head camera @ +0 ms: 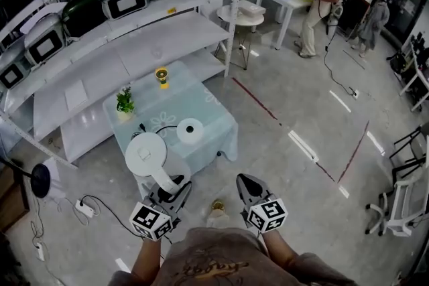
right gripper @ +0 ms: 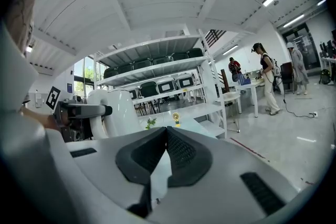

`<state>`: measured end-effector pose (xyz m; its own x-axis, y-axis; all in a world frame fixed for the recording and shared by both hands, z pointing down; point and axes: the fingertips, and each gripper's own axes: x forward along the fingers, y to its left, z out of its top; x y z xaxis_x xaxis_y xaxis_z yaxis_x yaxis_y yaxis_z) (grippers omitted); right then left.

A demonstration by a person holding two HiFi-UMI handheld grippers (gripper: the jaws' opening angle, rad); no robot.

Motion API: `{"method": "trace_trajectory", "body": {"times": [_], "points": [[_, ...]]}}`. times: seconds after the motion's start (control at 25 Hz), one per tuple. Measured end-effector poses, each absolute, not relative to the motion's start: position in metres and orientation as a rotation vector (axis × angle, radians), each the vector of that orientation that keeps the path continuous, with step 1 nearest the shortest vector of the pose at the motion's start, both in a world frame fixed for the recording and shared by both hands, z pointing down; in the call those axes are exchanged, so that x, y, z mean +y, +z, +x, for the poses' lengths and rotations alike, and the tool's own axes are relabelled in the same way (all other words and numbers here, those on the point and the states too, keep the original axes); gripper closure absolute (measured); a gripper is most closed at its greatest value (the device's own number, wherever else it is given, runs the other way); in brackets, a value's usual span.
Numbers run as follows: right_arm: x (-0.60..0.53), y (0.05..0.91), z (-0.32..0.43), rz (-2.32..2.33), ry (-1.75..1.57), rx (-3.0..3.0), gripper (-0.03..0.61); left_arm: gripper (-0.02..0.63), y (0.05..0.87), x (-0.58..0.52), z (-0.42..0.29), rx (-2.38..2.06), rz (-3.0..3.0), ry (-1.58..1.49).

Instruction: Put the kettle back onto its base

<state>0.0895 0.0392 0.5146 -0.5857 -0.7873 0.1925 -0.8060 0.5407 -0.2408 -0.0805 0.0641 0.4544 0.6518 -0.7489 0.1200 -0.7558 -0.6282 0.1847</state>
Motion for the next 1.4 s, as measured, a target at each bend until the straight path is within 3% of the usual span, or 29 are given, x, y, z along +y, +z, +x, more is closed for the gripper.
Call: {"method": "trace_trajectory", "body": {"times": [0.52,1.4], "points": [[-0.077,0.519,0.113,1.295,0.488,-2.744,0.578,0.489,0.451,-0.038,-0.063,-1.35,2.603,0.025],[-0.152,0.52,0.107,1.395,0.523,-2.705,0.578,0.489,0.477,-0.141,-0.07,-1.255,2.623,0.078]]}}
